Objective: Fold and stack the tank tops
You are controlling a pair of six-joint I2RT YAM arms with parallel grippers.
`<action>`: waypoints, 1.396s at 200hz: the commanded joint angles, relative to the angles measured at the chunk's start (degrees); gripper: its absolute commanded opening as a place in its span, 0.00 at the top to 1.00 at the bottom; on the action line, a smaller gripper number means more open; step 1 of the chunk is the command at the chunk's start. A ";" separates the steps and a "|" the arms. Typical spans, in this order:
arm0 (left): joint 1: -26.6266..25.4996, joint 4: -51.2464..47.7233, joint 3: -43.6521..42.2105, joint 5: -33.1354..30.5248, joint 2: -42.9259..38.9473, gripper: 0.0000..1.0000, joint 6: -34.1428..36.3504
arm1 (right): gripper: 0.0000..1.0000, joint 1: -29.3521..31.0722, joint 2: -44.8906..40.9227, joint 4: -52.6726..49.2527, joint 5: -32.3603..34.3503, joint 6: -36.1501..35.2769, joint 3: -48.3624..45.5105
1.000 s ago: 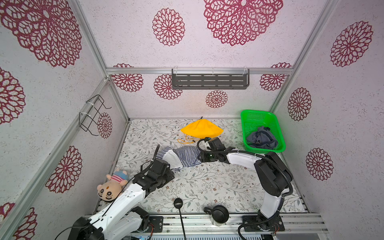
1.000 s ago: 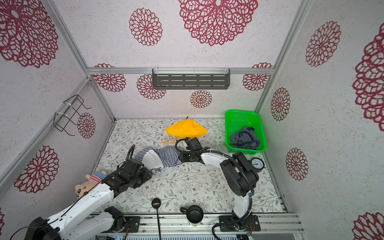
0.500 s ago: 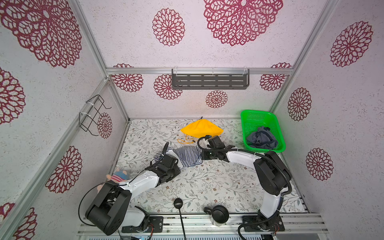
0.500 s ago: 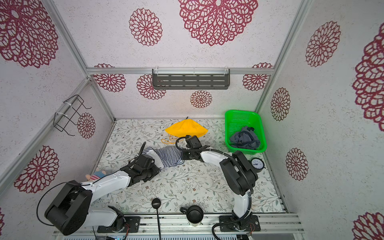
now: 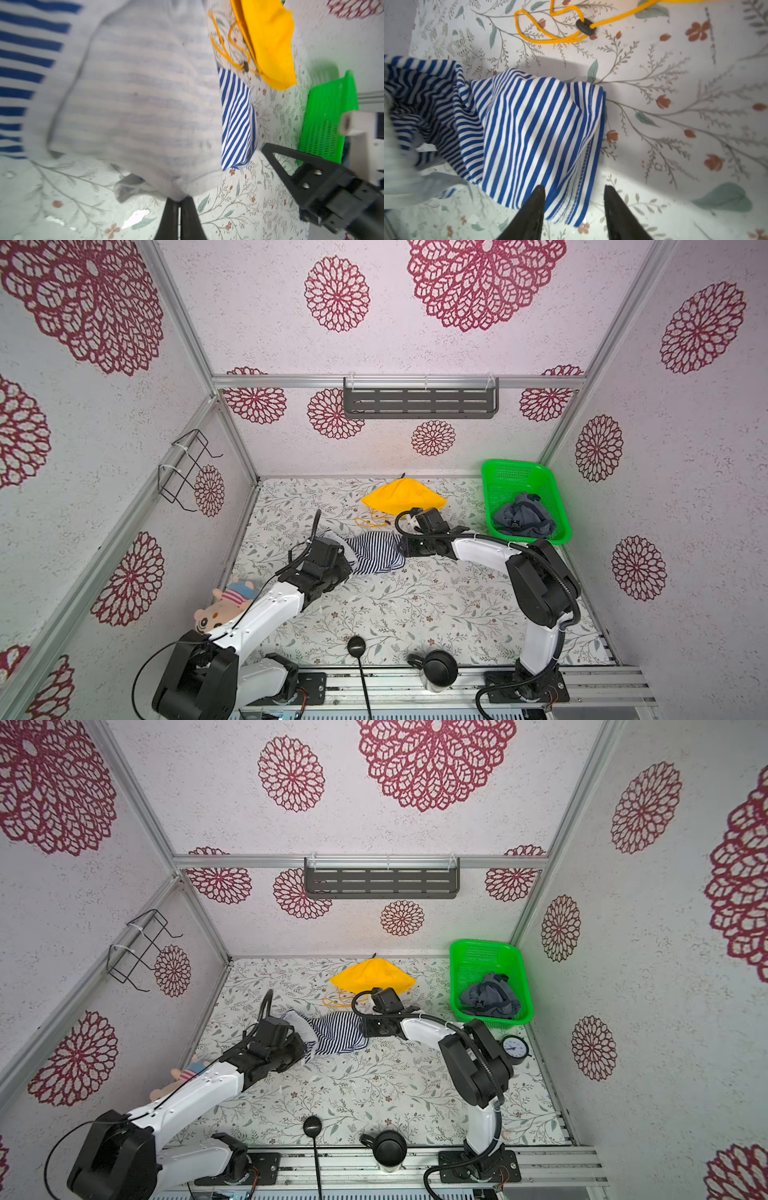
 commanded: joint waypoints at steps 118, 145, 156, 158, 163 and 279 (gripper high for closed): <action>28.63 -4.68 32.33 9.02 19.44 1.00 19.96 | 1.00 -0.52 -19.79 -4.75 -5.23 1.61 -7.77; 29.04 -5.46 45.00 9.72 30.67 1.00 21.39 | 1.00 2.32 -25.82 -2.30 -7.62 6.08 -14.17; 28.87 -5.55 48.88 11.06 34.95 0.84 22.13 | 1.00 4.08 -27.33 -1.02 -7.82 7.52 -15.45; 28.80 -5.55 49.43 11.30 35.51 0.78 22.22 | 1.00 4.34 -27.51 -0.82 -7.82 7.69 -15.58; 28.70 -5.64 50.54 12.27 36.65 0.63 22.45 | 1.00 4.95 -27.68 -0.51 -7.89 8.01 -15.63; -1.25 -16.71 14.23 1.74 2.78 0.65 8.42 | 0.56 -5.65 -28.09 -15.69 1.93 -1.67 -13.81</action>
